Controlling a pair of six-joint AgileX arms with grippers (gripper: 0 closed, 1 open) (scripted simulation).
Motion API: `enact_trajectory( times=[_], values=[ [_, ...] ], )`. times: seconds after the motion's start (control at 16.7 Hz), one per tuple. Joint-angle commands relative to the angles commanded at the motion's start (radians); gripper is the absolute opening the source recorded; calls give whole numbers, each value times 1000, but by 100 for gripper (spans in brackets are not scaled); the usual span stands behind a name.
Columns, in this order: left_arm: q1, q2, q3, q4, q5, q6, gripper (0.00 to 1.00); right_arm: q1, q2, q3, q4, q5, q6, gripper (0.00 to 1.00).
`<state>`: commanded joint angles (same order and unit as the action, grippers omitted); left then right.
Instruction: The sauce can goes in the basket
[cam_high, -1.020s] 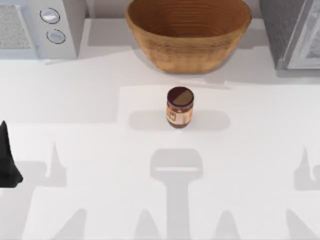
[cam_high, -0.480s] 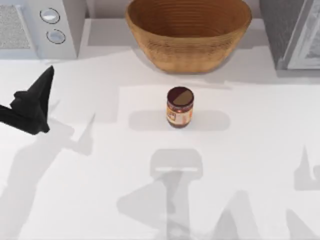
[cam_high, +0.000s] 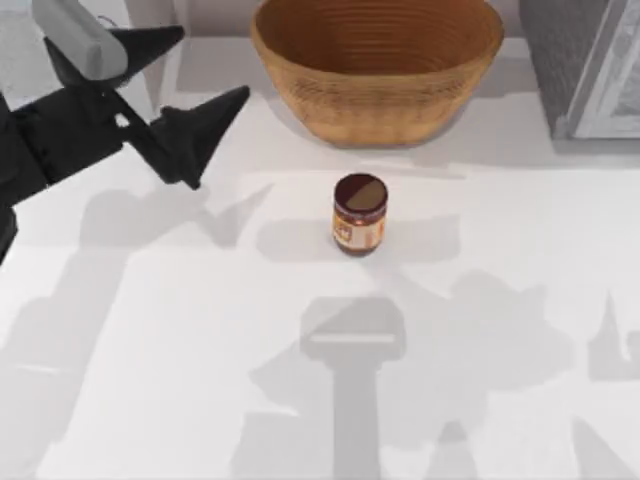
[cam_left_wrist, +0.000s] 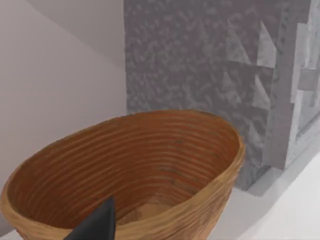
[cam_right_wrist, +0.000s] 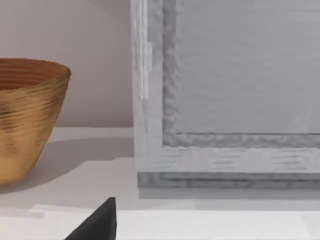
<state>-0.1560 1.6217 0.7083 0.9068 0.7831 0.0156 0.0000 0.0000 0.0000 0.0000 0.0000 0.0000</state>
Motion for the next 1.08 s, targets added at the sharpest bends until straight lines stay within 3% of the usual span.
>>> enact_trajectory(
  times=[0.3,0.6,0.78,1.08],
  values=[
    [-46,479,207,265,229,5,100,0,0,0,0,0,0,100],
    [-78,820,354,453,391,8,100,0,0,0,0,0,0,100],
    [-88,926,399,511,442,9,100,0,0,0,0,0,0,100],
    [-90,943,407,520,449,9,100,0,0,0,0,0,0,100]
  ],
)
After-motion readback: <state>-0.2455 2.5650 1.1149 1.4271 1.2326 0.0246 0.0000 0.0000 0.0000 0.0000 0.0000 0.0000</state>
